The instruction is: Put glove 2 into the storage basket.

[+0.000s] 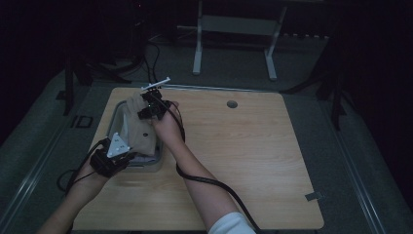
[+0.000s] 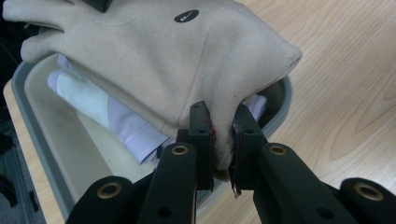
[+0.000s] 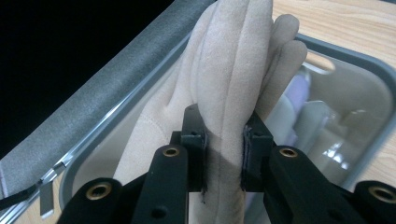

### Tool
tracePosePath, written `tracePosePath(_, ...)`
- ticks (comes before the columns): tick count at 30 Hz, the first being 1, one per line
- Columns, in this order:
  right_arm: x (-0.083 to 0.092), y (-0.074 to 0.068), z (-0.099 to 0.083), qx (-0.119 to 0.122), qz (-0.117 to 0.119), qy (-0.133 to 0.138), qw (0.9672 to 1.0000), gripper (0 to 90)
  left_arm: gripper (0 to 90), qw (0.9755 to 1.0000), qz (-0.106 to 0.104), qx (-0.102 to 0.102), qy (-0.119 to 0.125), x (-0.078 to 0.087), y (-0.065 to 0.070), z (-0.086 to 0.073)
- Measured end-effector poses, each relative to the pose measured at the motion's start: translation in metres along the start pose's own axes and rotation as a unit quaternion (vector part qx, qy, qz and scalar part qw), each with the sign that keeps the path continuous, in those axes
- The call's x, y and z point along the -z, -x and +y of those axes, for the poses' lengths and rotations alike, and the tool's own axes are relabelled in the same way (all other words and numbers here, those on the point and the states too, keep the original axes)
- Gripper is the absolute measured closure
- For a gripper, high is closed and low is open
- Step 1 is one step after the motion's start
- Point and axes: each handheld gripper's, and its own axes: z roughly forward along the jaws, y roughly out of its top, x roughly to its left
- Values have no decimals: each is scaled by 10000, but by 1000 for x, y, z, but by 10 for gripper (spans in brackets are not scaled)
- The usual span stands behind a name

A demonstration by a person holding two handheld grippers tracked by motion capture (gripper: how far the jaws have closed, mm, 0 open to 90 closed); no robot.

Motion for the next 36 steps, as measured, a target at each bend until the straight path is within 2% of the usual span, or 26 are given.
tracePosePath(3,-6,-1,1,10,5,-61,10000,756,821,10000,4,35,-67,-4,-3,-4)
tracePosePath(5,-21,1,2,-25,6,-184,9998,756,820,9998,-6,158,-73,-9,-5,-8)
tracePosePath(10,-41,5,-1,3,-29,-332,9994,754,818,9996,-1,229,-184,-18,-9,-15)
tracePosePath(11,-44,6,-1,16,-44,-350,9994,752,818,9993,-25,303,-226,-22,-11,-18)
tracePosePath(13,-48,11,-2,-54,-8,-376,9993,751,816,9991,-70,344,-238,-25,-12,-19)
tracePosePath(19,-51,16,-7,-49,-14,-418,9991,740,794,9989,-138,345,-282,-29,-12,-18)
tracePosePath(21,-51,18,-8,-75,-24,-404,9992,727,747,9986,-140,444,-262,-28,-12,-17)
tracePosePath(23,-51,18,-9,-42,-20,-379,9993,706,637,9984,-115,486,-253,-27,-12,-16)
tracePosePath(24,-51,18,-9,-42,-20,-379,9993,706,637,9982,-73,543,-236,-26,-13,-15)
tracePosePath(26,-47,18,-10,34,-7,-370,9993,637,477,9978,-133,599,-232,-21,-14,-12)
tracePosePath(28,-44,19,-10,71,-6,-357,9993,569,389,9981,-36,557,-252,-17,-12,-11)
tracePosePath(29,-41,19,-10,92,23,-329,9994,545,347,9980,-22,599,-217,-15,-11,-11)
tracePosePath(30,-41,19,-10,92,23,-329,9994,545,291,9980,-22,599,-217,-15,-11,-11)
tracePosePath(32,-39,19,-10,128,-2,-298,9995,525,268,9977,-34,659,-162,-13,-11,-11)
tracePosePath(33,-28,20,-11,175,52,-213,9996,455,175,9975,-96,693,-28,-7,-10,-12)
tracePosePath(34,-25,20,-12,181,69,-185,9996,438,140,9975,-96,693,-28,-7,-10,-12)
tracePosePath(36,-18,21,-14,243,118,-122,9996,384,140,9963,-88,835,196,0,-10,-12)
